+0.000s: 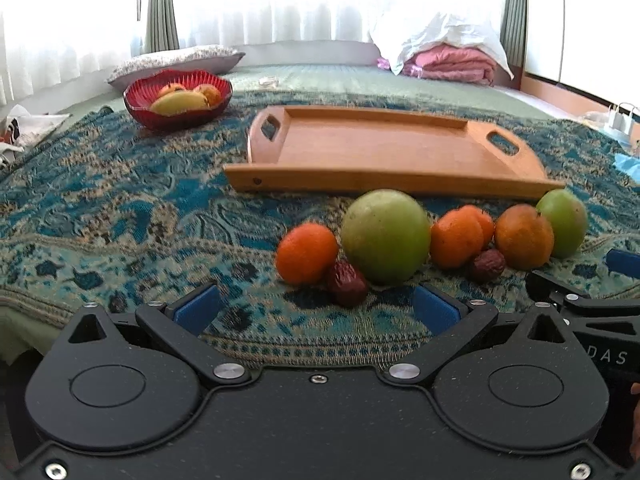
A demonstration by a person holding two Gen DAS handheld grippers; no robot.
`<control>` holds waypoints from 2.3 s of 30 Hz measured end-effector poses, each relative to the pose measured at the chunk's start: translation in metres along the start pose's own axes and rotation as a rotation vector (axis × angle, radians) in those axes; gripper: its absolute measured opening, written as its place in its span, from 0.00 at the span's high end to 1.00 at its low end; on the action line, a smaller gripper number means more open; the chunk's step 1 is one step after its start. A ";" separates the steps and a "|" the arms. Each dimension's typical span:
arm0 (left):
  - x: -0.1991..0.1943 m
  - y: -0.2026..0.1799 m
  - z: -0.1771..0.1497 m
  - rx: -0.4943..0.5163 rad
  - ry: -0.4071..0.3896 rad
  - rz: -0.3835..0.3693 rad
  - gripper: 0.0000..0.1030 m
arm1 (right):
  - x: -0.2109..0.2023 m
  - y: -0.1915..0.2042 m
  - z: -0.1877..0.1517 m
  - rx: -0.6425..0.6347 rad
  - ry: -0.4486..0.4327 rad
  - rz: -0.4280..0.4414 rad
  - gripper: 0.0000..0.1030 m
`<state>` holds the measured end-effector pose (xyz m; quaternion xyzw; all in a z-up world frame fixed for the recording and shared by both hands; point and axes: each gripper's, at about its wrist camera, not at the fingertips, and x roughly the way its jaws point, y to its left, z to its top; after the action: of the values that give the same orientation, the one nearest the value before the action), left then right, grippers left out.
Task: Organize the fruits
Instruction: 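Grasp the small tangerine with the left tool while the right tool grasps the small green apple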
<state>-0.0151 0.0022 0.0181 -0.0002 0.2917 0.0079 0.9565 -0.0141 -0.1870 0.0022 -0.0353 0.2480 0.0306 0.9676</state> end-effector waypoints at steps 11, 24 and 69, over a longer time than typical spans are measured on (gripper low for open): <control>-0.021 0.017 0.026 -0.030 -0.102 -0.033 0.28 | -0.009 -0.018 0.028 0.054 -0.069 -0.042 0.21; -0.003 0.017 0.024 -0.039 -0.042 -0.018 0.60 | 0.007 -0.030 0.035 0.138 -0.040 -0.058 0.38; 0.017 0.006 0.014 -0.044 -0.047 0.066 0.65 | 0.027 -0.035 0.028 0.184 0.009 -0.006 0.45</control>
<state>0.0067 0.0084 0.0200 -0.0112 0.2686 0.0460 0.9621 0.0260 -0.2182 0.0155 0.0528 0.2539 0.0044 0.9658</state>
